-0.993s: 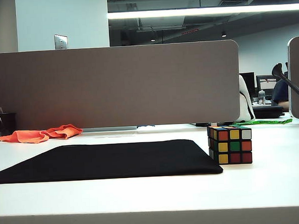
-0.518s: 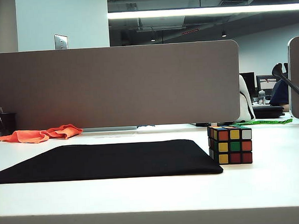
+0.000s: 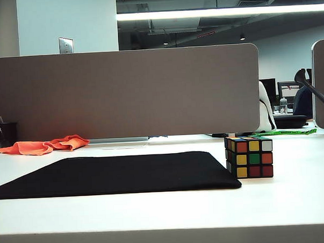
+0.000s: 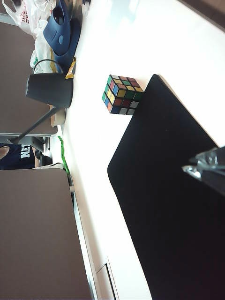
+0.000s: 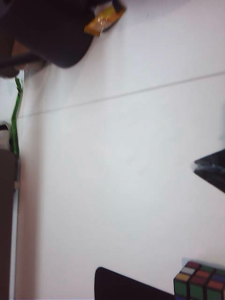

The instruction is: Pick up the cube on the right side of the mouse pad, then place it in the center of the mouse pad.

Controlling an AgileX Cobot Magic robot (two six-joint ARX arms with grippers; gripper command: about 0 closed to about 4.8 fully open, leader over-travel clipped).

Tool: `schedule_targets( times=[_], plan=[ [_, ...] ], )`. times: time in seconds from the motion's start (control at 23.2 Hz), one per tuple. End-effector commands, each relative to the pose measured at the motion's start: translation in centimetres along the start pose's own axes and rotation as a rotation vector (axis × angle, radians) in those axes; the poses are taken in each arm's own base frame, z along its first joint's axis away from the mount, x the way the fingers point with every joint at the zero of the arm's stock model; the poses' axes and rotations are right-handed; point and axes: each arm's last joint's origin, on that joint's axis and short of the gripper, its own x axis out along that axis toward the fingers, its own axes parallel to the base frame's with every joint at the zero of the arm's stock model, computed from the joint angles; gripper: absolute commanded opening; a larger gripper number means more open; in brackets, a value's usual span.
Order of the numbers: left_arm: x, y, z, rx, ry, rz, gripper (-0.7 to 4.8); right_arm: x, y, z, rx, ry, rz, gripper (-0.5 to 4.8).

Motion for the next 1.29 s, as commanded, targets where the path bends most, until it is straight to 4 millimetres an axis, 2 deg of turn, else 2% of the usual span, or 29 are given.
schedule_targets(
  times=[0.04, 0.17, 0.22, 0.26, 0.3, 0.39, 0.52, 0.65, 0.69, 0.95, 0.99, 1.04, 1.29],
  plan=[
    [0.0, 0.0, 0.2, 0.007, -0.008, 0.002, -0.06, 2.6, 1.6, 1.8, -0.035, 0.059, 0.066, -0.06],
    [0.0, 0.0, 0.2, 0.007, -0.008, 0.005, -0.06, 5.7, 3.8, 2.6, -0.084, 0.138, 0.128, -0.03],
    [0.0, 0.0, 0.2, 0.006, -0.008, 0.004, -0.06, 7.4, 4.9, 2.7, -0.083, 0.162, 0.134, 0.69],
    [0.0, 0.0, 0.2, 0.005, -0.008, 0.004, -0.06, 8.3, 5.5, 2.7, -0.066, 0.17, 0.134, 1.34],
    [0.0, 0.0, 0.2, 0.003, -0.008, 0.004, -0.06, 8.9, 5.9, 2.7, -0.052, 0.173, 0.132, 1.68],
    [0.0, 0.0, 0.2, -0.001, -0.008, 0.004, -0.06, 11.8, 7.3, 2.2, -0.015, 0.197, 0.142, 2.25],
    [0.0, 0.0, 0.2, -0.001, -0.008, 0.005, -0.06, 14.1, 8.1, 1.5, -0.02, 0.269, 0.139, 3.09],
    [0.0, 0.0, 0.2, -0.003, -0.006, 0.004, -0.06, 16.0, 8.7, 0.8, -0.024, 0.33, 0.136, 3.73],
    [0.0, 0.0, 0.2, -0.003, -0.008, 0.004, -0.06, 16.6, 9.1, 0.5, -0.031, 0.345, 0.144, 3.75],
    [0.0, 0.0, 0.2, -0.024, -0.006, 0.005, -0.06, 16.8, 11.7, -0.1, -0.065, 0.364, 0.226, 3.89],
    [0.0, 0.0, 0.2, -0.027, -0.005, 0.007, -0.06, 16.9, 11.9, -0.3, -0.065, 0.37, 0.224, 4.09],
    [0.0, 0.1, 0.2, -0.038, -0.005, 0.025, -0.06, 17.2, 12.3, -0.7, -0.061, 0.385, 0.221, 4.62],
    [0.0, 0.1, 0.2, -0.042, -0.003, 0.031, -0.06, 17.9, 12.5, -1.7, 0.011, 0.445, 0.207, 4.73]
  ],
)
